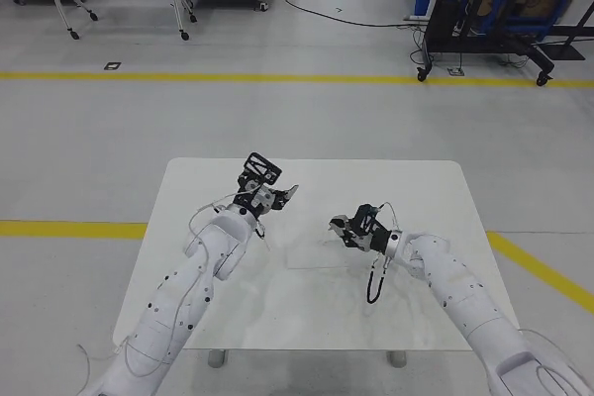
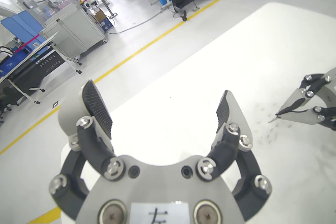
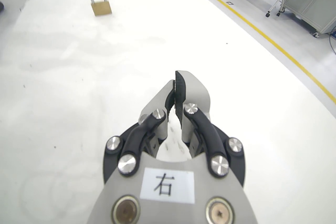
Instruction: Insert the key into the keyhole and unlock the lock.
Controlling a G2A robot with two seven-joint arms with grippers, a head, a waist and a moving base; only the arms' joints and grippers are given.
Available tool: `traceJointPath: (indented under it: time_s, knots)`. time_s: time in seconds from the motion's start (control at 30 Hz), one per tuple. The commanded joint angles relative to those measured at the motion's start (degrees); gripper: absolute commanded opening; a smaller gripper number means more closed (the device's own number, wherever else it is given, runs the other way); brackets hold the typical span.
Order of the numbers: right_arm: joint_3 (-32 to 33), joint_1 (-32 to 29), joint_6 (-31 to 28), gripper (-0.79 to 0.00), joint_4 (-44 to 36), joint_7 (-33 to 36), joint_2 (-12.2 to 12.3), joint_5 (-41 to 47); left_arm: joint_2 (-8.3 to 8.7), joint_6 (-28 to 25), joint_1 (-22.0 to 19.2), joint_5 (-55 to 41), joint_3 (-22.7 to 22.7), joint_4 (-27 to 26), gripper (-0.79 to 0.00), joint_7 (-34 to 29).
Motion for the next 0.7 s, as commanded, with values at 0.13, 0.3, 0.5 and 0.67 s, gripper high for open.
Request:
traceJointPath:
  time_s: [0.13,0.3,0.5,0.67]
  knots:
    - [1.31,0.39,-6.50,-0.785,2.18,7.12,-1.51,22.75,1.57,-8.26,6.42,-18.20,-12.95,-3.74,0.000,5.46]
    - [1.49,0.49,-6.86,-0.785,2.92,8.61,-1.75,26.41,1.78,-9.86,6.82,-19.04,-13.88,-3.84,0.000,4.79]
    - [1.49,0.49,-6.86,-0.785,2.92,8.61,-1.75,26.41,1.78,-11.41,8.34,-21.66,-13.84,-0.82,0.000,4.44]
    - [1.51,-1.48,-11.86,-0.785,2.44,11.89,-2.25,37.72,1.57,-21.21,7.42,-39.10,-14.29,-0.97,0.000,-0.09]
